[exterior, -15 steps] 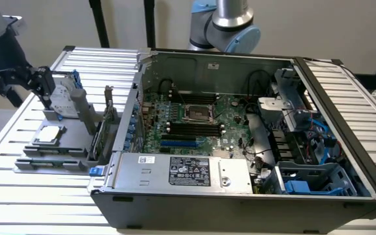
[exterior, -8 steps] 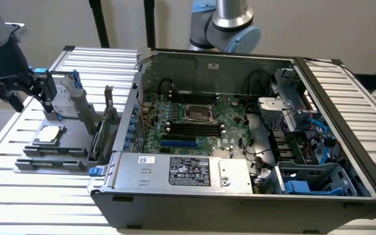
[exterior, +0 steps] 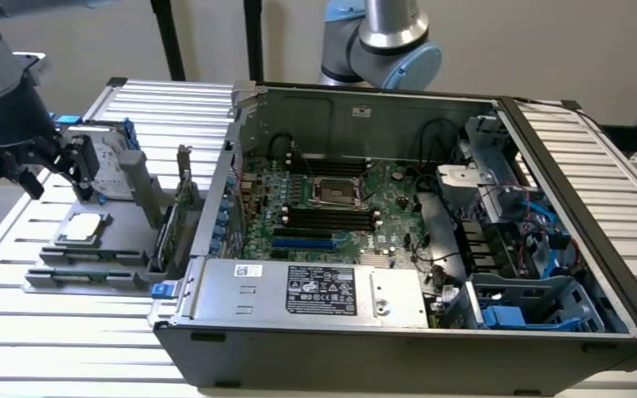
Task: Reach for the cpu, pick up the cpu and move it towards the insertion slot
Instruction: 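Pick up the cpu and move it towards the insertion slot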
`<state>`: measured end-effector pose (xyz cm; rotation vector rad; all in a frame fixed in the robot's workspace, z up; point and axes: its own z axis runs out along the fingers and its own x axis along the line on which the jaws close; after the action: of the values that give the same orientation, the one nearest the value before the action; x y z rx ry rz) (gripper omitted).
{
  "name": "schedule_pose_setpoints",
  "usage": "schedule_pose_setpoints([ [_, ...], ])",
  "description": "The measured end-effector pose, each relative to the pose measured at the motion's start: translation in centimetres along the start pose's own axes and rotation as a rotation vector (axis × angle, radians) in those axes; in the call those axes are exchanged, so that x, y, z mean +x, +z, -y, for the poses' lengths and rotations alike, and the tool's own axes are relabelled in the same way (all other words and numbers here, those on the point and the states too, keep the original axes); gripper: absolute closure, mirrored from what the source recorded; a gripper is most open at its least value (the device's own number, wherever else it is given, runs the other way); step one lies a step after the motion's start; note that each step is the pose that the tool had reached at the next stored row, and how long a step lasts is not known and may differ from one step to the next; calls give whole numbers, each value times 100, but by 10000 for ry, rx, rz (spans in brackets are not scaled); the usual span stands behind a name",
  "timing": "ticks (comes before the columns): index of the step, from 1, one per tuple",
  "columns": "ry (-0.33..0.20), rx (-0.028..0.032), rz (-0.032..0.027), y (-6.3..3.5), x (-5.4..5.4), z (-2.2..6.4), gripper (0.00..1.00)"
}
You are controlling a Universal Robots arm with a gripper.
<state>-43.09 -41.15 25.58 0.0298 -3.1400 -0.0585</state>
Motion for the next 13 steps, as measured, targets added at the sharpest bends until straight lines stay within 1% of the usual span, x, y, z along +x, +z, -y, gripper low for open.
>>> schedule_pose_setpoints([
  [5,0,0,1,89,1,27,29],
  [13,0,0,1,234,1,47,29],
])
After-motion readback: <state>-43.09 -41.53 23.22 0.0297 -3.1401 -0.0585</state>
